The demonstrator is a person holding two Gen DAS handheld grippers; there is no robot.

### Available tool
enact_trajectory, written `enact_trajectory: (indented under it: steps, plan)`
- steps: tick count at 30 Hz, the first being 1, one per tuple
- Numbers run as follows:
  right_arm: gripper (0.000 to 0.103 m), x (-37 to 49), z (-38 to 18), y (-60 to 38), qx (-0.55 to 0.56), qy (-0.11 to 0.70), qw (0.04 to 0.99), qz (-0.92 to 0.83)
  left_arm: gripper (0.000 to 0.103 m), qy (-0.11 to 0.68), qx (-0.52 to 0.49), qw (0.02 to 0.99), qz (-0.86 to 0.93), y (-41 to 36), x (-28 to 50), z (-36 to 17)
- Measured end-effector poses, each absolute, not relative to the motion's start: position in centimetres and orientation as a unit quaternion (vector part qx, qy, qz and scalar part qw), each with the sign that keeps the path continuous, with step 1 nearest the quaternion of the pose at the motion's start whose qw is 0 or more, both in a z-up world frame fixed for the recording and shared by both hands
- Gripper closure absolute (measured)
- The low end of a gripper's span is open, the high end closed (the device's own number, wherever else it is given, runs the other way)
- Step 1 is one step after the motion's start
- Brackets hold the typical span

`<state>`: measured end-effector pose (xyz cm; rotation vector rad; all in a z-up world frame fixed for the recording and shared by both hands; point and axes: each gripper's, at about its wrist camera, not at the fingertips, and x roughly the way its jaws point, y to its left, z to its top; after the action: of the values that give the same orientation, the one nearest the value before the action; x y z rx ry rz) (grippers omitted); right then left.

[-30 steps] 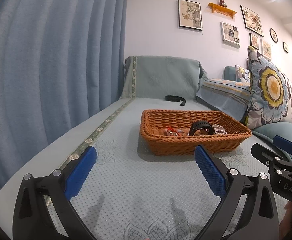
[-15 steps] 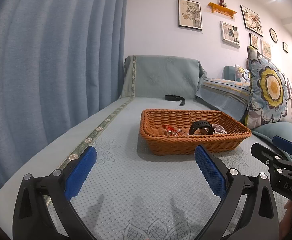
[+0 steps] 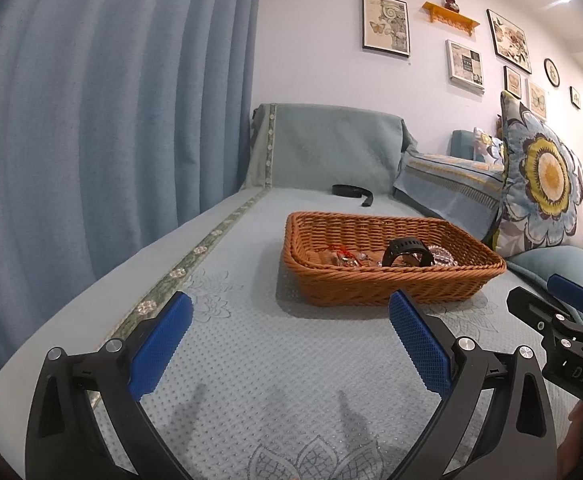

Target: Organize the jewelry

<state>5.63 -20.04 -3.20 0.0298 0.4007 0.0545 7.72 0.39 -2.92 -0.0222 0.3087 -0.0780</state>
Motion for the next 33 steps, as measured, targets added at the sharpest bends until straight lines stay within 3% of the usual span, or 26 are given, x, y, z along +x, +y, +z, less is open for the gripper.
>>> enact_trajectory:
  steps: [33]
  plan:
    - [0.028, 5.68, -3.27, -19.88, 0.016, 0.2, 0.979, 0.029, 0.008, 0.156, -0.001, 0.987, -0.037, 0.26, 7.97, -3.1]
